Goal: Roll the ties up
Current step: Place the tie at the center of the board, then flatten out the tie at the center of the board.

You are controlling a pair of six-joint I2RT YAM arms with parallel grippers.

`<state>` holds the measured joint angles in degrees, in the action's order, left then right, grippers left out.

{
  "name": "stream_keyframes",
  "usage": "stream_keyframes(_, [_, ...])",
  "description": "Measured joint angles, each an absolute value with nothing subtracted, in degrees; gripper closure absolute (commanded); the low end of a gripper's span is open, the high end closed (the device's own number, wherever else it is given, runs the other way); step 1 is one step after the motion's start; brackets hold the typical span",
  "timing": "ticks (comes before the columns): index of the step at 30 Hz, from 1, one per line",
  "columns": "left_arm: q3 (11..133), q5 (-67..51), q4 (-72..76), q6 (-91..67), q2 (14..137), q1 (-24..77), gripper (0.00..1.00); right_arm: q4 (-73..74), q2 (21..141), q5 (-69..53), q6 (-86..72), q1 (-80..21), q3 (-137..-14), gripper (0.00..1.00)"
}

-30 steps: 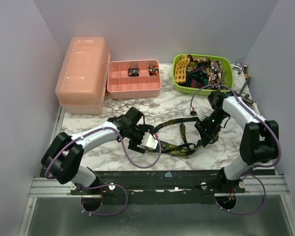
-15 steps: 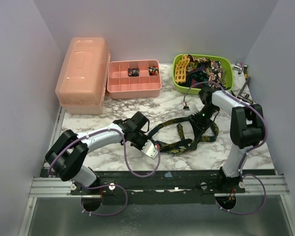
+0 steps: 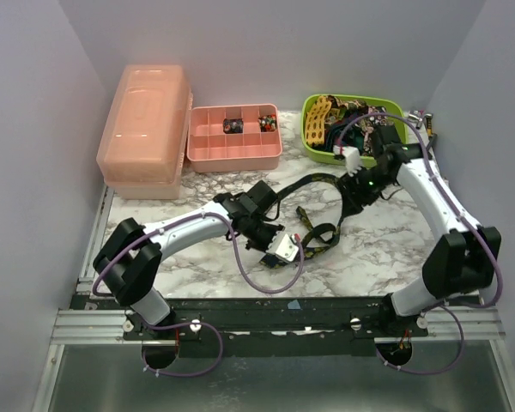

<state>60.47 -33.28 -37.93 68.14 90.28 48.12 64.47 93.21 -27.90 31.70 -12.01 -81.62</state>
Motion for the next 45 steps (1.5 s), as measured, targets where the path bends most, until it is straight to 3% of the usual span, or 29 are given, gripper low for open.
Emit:
stream_keyframes(4, [64.82,-35.94,-38.5,63.4,92.01,48.14,0.99,64.6,85.25,-22.7,25.08,-7.49,-74.19,0.42])
stream_keyframes(9, [67.66,-36.21,-38.74,60.8,93.97,47.94,0.99,62.39,86.61,-21.08,14.41,-7.79,-70.39,0.24])
stream_keyframes(13, [72.55,-35.16,-39.4,59.92,96.92,47.05,0.99,58.87,87.11,-22.85,8.38,-7.79,-68.18,0.23])
stream_keyframes(18, [78.98,-33.34,-40.16,59.64,100.01,45.23,0.98,53.47,89.21,-24.95,1.5,-7.77,-64.69,0.34])
stream_keyframes(26, [78.0,-31.64,-41.12,59.37,99.94,44.34,0.95,43.68,94.21,-25.36,-7.38,-8.03,-58.26,0.43])
stream_keyframes(28, [77.93,-31.29,-41.3,58.67,99.94,44.29,0.95,41.71,95.04,-25.28,-8.23,-8.38,-57.32,0.56])
stream_keyframes(32, [78.06,-30.63,-41.34,56.23,99.94,43.4,0.92,39.57,97.38,-23.46,-7.38,-9.23,-57.06,0.97])
stream_keyframes(36, [78.96,-30.74,-41.1,52.21,99.98,39.11,0.76,43.03,100.92,-26.96,-2.92,-9.47,-60.29,0.99])
stream_keyframes(40, [84.68,-31.35,-40.56,45.34,101.58,31.14,0.57,48.8,100.71,-40.56,5.5,-9.61,-66.5,0.99])
stream_keyframes(45, [92.01,-32.64,-39.64,37.89,103.24,22.31,0.42,66.46,101.54,-52.8,24.67,-14.2,-88.55,1.0])
